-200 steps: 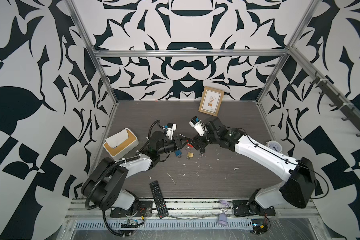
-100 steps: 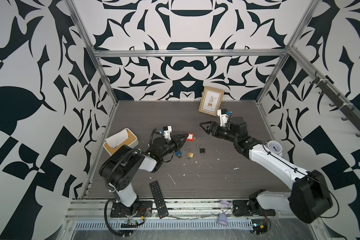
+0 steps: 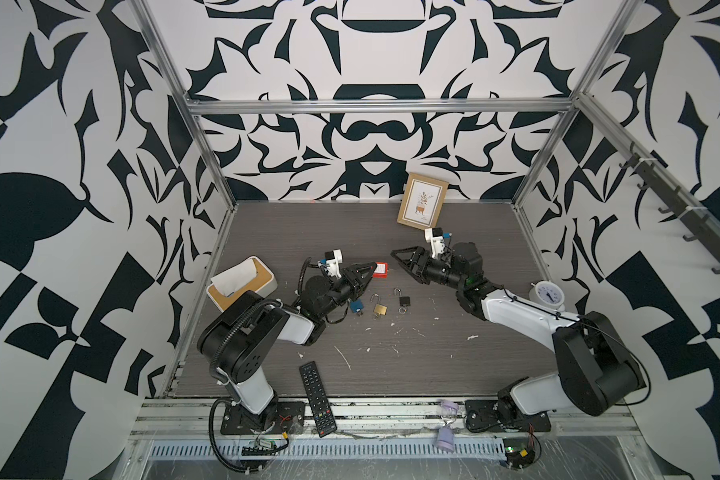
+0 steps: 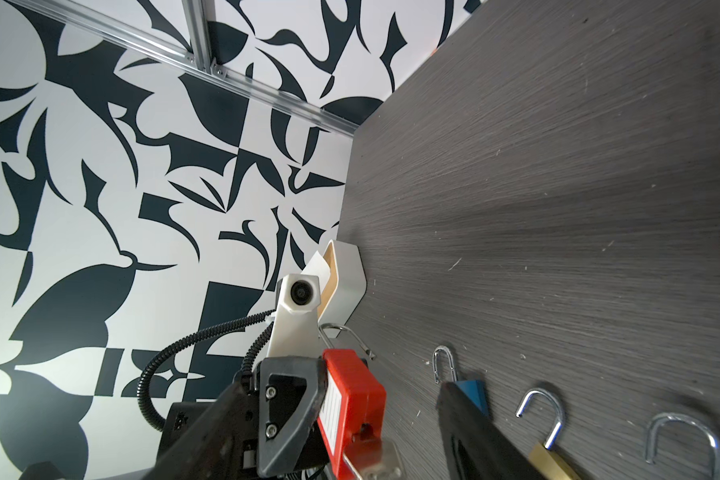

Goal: Lock with the key

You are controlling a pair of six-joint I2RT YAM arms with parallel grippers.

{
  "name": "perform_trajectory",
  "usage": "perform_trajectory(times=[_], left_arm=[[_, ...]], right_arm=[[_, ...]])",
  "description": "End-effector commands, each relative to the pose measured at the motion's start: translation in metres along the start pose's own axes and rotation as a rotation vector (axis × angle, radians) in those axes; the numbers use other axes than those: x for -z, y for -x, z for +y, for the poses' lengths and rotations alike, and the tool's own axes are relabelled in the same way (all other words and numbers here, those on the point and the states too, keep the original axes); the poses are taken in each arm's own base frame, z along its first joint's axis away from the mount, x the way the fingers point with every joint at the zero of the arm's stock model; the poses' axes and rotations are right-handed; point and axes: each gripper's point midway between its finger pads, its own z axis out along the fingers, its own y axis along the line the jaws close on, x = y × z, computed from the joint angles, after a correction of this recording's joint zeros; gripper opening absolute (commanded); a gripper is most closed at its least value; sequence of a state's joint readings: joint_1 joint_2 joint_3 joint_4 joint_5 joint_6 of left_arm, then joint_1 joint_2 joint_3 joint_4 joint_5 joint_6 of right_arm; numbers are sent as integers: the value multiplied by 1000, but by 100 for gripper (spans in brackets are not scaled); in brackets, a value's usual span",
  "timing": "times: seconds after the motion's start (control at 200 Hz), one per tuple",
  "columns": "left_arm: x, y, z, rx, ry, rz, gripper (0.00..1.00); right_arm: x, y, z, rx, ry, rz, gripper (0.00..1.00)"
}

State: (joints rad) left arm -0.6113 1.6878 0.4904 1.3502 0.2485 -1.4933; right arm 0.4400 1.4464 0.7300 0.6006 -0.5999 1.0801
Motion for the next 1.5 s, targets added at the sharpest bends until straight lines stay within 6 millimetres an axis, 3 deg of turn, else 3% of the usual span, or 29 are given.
perform_trajectory(times=[0.0, 0.41, 0.795, 0.94, 1.495], left_arm=[[-3, 1, -40, -34, -124, -5, 0], [-3, 1, -47, -41, -140, -7, 0], [-6, -4, -60, -55, -174, 20, 0], [-8, -5, -60, -53, -173, 23, 0], [-18, -15, -56, -42, -169, 58, 0]], right_arm=[[2, -2, 33, 50, 111, 9, 74], [-5, -21, 25, 20, 96, 82, 63], [-6, -29, 4, 22, 15, 108, 62], [-10, -26, 15, 11, 91, 96, 60], [-9, -21, 34, 19, 167, 80, 36]])
